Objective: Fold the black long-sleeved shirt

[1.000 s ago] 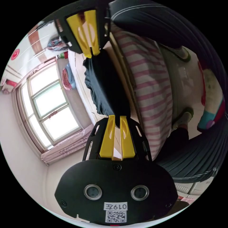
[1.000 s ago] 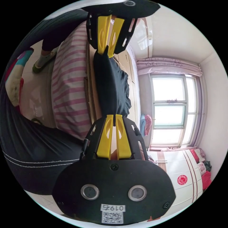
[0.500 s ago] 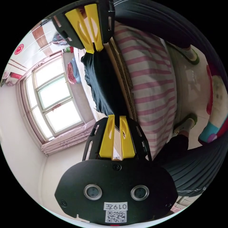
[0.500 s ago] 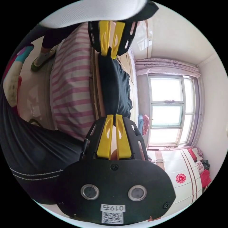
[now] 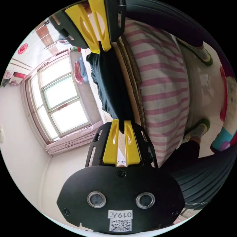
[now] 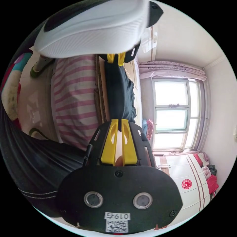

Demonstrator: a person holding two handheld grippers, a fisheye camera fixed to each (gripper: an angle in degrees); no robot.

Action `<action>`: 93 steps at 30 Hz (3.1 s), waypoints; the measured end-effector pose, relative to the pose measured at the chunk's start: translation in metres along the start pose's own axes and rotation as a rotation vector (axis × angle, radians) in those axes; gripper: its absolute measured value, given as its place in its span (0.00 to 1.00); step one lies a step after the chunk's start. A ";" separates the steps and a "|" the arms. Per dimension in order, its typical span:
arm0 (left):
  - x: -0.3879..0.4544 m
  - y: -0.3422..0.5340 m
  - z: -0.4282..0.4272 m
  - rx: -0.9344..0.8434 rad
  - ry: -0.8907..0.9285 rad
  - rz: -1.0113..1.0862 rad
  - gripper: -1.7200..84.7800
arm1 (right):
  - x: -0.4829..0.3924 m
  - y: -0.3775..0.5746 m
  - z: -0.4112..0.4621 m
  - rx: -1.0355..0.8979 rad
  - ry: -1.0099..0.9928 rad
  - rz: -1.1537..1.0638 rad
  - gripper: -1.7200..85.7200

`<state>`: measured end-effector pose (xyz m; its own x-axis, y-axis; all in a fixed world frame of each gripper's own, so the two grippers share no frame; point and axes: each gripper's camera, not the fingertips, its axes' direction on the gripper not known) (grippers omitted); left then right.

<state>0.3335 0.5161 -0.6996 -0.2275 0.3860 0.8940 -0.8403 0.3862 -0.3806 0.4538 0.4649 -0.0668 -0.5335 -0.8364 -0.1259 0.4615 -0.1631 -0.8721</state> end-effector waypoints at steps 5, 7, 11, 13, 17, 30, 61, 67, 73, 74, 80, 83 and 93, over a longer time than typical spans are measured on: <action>-0.019 0.019 -0.023 0.022 0.004 -0.055 0.03 | 0.009 0.005 -0.008 0.004 0.011 0.068 0.11; -0.024 0.024 -0.030 0.029 0.008 -0.062 0.03 | 0.013 0.011 -0.011 0.000 0.010 0.086 0.12; -0.029 0.034 -0.045 0.039 0.011 -0.081 0.03 | 0.023 0.023 -0.012 -0.017 -0.042 0.132 0.12; -0.028 0.035 -0.051 0.037 0.007 -0.081 0.03 | 0.024 0.025 -0.010 -0.016 -0.051 0.131 0.12; -0.023 0.037 -0.068 0.030 -0.016 -0.065 0.03 | 0.019 0.016 -0.010 0.006 -0.007 0.074 0.11; -0.013 0.045 -0.112 0.028 0.002 -0.110 0.03 | 0.013 0.024 0.001 -0.037 0.012 -0.097 0.02; 0.169 -0.002 -0.134 0.065 -0.061 -0.186 0.03 | 0.033 -0.012 -0.009 0.068 -0.098 0.079 0.09; 0.219 0.000 -0.105 0.101 -0.002 -0.235 0.03 | 0.020 -0.006 0.008 0.024 -0.162 0.014 0.04; 0.277 0.011 -0.056 0.176 0.132 -0.315 0.04 | 0.023 0.004 0.019 0.014 -0.261 0.076 0.02; 0.300 0.009 -0.046 0.186 0.114 -0.307 0.04 | 0.022 0.004 0.020 0.019 -0.265 0.089 0.02; 0.379 0.004 -0.005 0.215 0.013 -0.391 0.06 | 0.017 -0.002 0.011 0.044 -0.210 0.076 0.08; 0.415 0.011 0.024 0.228 0.020 -0.413 0.09 | 0.019 0.000 0.001 0.060 -0.189 0.075 0.11; 0.489 0.131 0.260 0.406 0.608 -0.929 0.09 | 0.021 -0.037 -0.033 0.169 -0.192 0.171 0.11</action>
<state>-0.0156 0.5378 -0.2514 0.7328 0.4751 0.4872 -0.6797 0.4764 0.5577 0.4023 0.4708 -0.0521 -0.3017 -0.9401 -0.1587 0.6533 -0.0826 -0.7526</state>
